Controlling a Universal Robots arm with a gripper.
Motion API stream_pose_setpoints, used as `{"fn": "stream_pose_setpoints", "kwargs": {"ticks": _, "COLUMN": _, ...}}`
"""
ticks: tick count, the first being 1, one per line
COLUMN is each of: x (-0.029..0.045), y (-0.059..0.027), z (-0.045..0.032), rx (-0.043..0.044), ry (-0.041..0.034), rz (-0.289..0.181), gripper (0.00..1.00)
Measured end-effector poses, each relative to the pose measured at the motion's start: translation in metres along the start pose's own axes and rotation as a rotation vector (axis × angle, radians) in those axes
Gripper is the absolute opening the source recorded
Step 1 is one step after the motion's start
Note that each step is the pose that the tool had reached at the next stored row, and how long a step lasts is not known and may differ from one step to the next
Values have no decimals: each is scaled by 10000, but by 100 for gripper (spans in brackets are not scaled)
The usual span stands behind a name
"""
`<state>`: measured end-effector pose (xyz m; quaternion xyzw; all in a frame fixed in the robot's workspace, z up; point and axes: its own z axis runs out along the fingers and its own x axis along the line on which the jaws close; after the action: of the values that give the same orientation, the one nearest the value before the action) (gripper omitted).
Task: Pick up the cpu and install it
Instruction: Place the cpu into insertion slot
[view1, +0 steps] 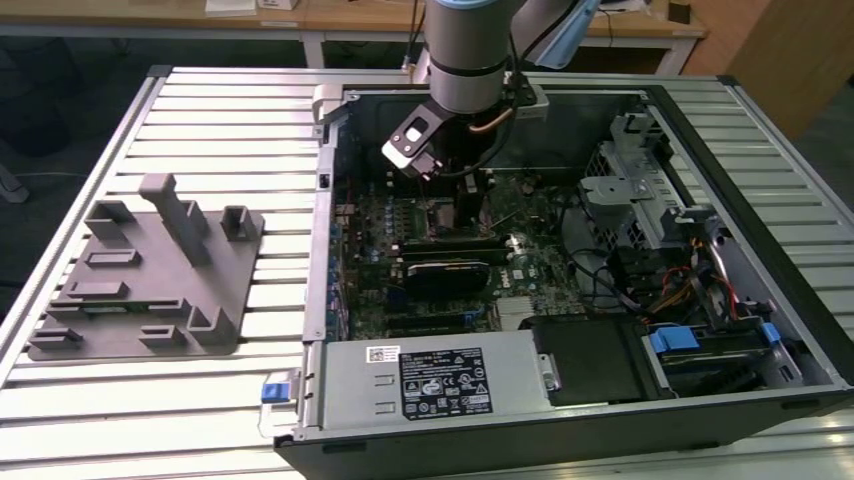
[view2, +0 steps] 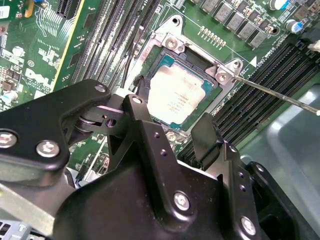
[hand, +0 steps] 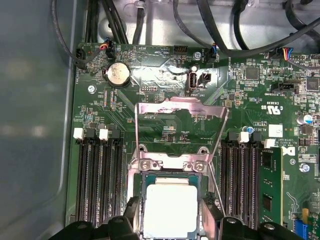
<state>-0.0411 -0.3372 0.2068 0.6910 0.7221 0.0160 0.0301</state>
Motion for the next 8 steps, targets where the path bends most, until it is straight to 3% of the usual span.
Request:
{"fn": "stream_pose_setpoints", "kwargs": {"ticks": 3, "x": 0, "y": 0, "z": 0, "rx": 0, "ry": 0, "rz": 0, "gripper": 59}}
{"fn": "stream_pose_setpoints", "kwargs": {"ticks": 7, "x": 0, "y": 0, "z": -1, "rx": 0, "ry": 0, "rz": 0, "gripper": 41}}
{"fn": "stream_pose_setpoints", "kwargs": {"ticks": 8, "x": 0, "y": 0, "z": -1, "rx": 0, "ry": 0, "rz": 0, "gripper": 41}}
